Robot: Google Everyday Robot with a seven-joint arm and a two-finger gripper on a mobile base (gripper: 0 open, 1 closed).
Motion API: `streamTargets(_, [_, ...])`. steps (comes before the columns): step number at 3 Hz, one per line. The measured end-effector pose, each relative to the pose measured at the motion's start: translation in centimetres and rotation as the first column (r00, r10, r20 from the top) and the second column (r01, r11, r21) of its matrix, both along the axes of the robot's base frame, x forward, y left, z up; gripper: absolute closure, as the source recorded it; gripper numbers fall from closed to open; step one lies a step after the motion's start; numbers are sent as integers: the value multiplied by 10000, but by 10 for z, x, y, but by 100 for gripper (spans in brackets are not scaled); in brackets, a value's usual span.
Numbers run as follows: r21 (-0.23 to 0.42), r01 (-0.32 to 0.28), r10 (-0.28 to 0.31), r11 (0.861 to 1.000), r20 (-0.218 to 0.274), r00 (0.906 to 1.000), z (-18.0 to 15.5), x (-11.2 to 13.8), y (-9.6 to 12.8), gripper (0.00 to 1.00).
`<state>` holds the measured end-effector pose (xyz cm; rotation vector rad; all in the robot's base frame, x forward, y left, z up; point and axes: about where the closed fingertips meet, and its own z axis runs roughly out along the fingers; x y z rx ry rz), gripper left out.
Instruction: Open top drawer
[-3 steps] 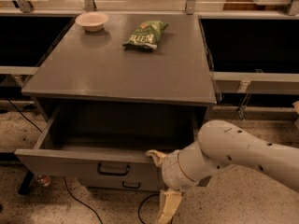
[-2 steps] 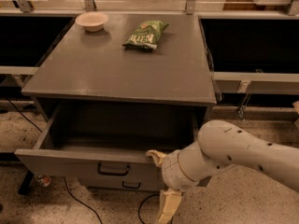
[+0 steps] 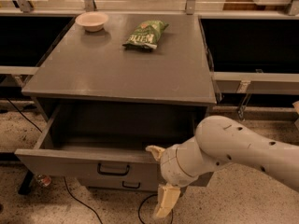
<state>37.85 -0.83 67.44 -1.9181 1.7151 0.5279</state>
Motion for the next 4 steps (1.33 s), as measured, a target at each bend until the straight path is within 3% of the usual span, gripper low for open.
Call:
streamTargets(2, [-754, 292, -327, 9967, -447, 9985, -15, 25, 2, 0])
streamTargets(4, [-892, 125, -162, 9959, -411, 9990, -17, 17, 5, 0])
